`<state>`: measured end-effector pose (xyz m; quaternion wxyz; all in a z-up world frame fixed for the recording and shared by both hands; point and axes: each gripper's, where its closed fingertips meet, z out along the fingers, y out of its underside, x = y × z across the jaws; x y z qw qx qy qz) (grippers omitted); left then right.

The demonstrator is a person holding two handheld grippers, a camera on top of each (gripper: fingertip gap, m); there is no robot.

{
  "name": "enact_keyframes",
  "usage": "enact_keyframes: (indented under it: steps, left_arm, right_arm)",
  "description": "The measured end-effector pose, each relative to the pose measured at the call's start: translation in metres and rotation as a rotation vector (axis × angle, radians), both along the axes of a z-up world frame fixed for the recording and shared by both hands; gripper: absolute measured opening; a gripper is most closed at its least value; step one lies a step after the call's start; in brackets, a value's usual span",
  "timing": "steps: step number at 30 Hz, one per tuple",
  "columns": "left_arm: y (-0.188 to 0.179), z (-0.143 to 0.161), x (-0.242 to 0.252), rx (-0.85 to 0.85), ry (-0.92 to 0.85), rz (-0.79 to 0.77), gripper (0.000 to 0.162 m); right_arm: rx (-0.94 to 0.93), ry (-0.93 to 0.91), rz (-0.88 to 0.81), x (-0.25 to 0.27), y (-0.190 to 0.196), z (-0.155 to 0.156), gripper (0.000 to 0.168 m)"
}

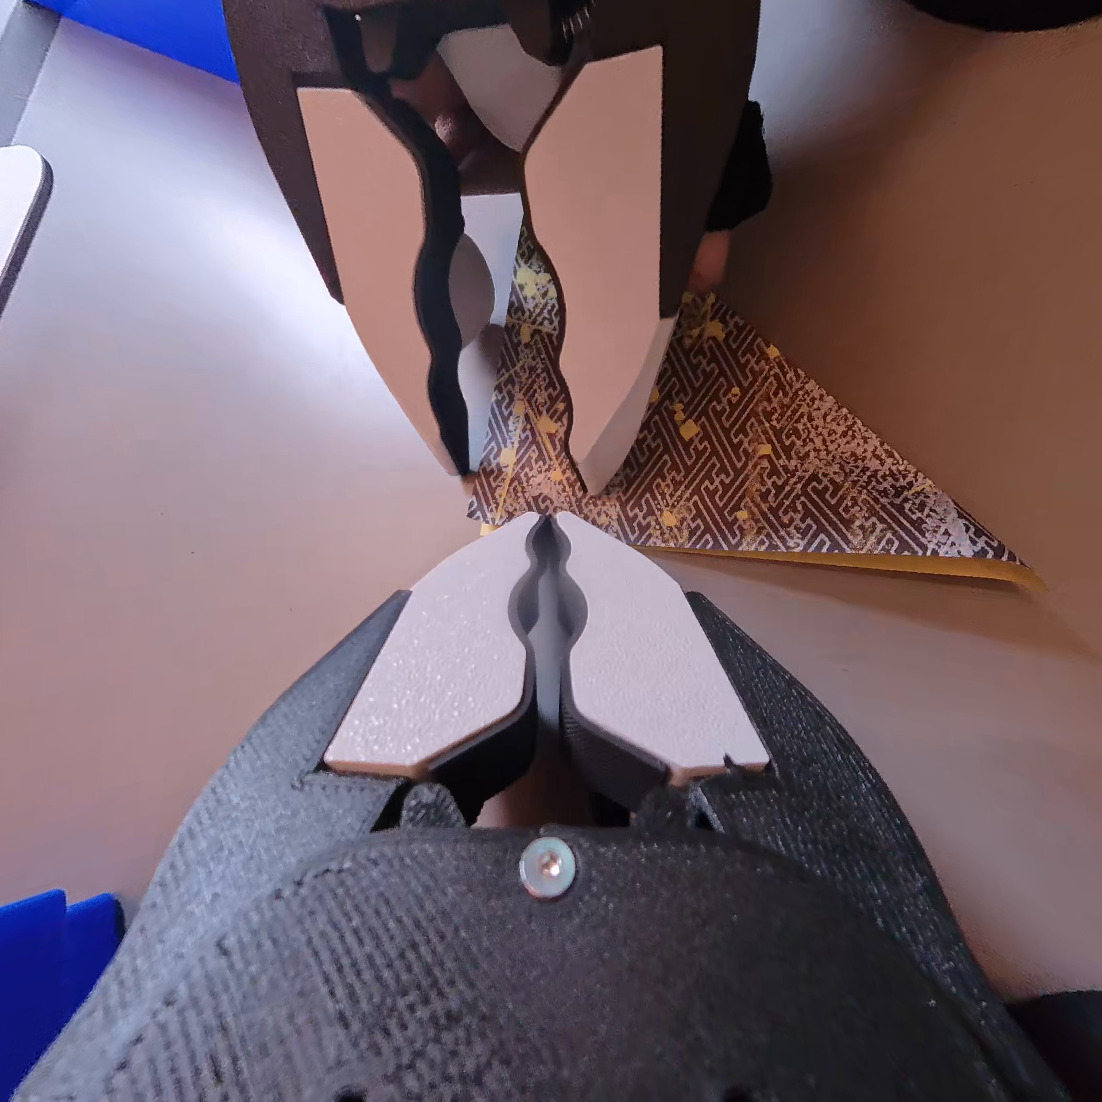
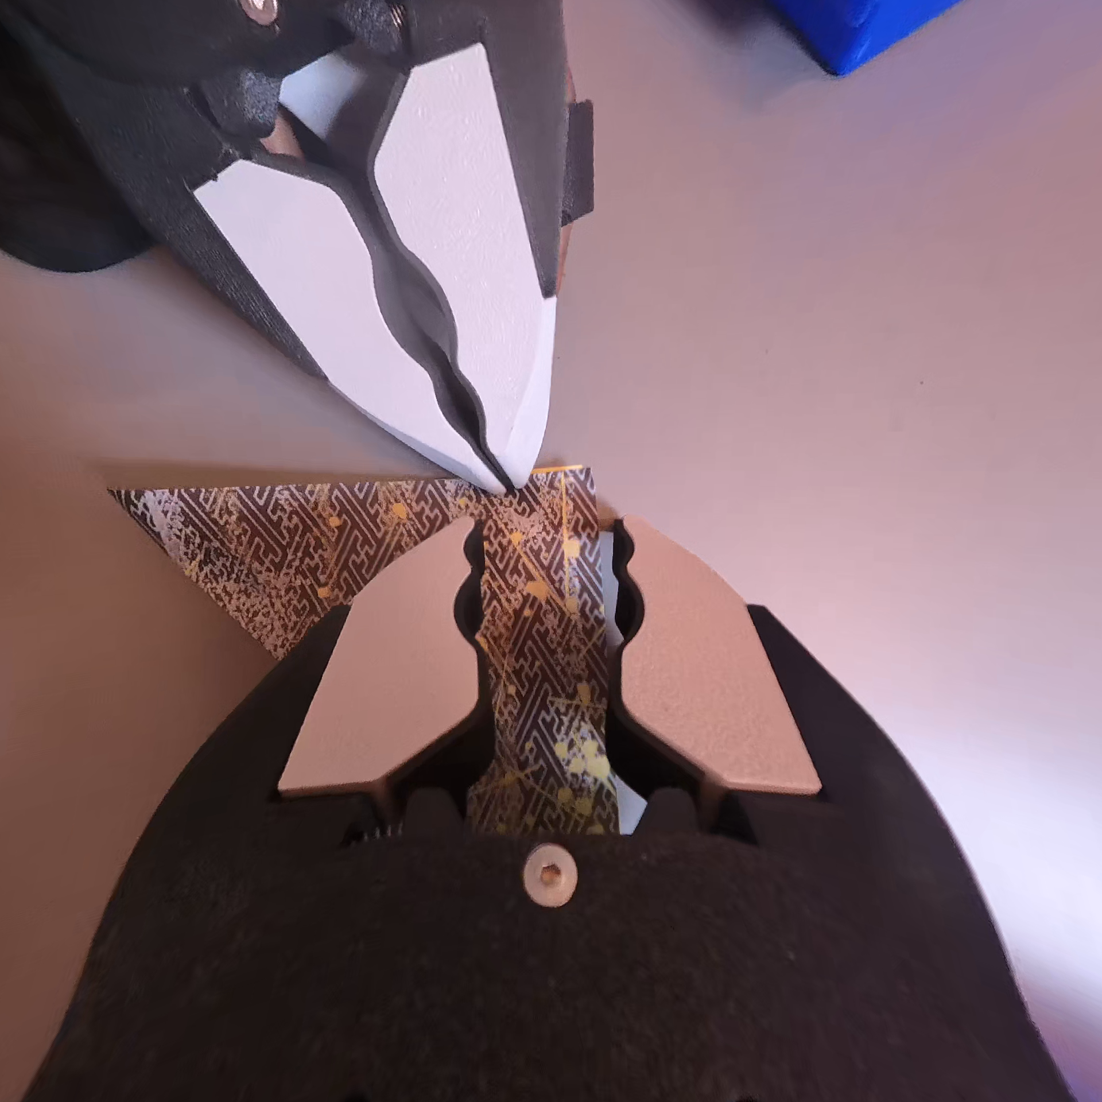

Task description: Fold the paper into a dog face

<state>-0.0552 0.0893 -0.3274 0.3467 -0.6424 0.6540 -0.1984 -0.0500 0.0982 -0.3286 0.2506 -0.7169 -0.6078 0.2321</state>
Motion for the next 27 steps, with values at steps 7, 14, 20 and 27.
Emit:
enact_keyframes:
  steps: [7, 14, 20, 27]
  left_arm:
    - [0.003, 0.001, -0.008, 0.004, 0.003, 0.026, 0.000]
    - [0.010, 0.000, -0.008, 0.040, 0.010, 0.043, 0.000]
    - [0.012, 0.001, -0.008, -0.001, -0.013, 0.049, 0.000]
    - [0.012, 0.000, -0.012, 0.033, 0.010, 0.043, 0.000]
  right_arm:
    - [0.022, 0.027, 0.021, -0.003, -0.002, 0.000, 0.034]
    - [0.017, 0.027, 0.079, -0.006, -0.009, 0.000, 0.034]
    - [0.010, 0.022, 0.104, -0.009, -0.010, 0.000, 0.031]
    - [0.030, 0.033, 0.136, -0.010, -0.011, 0.001, 0.016]
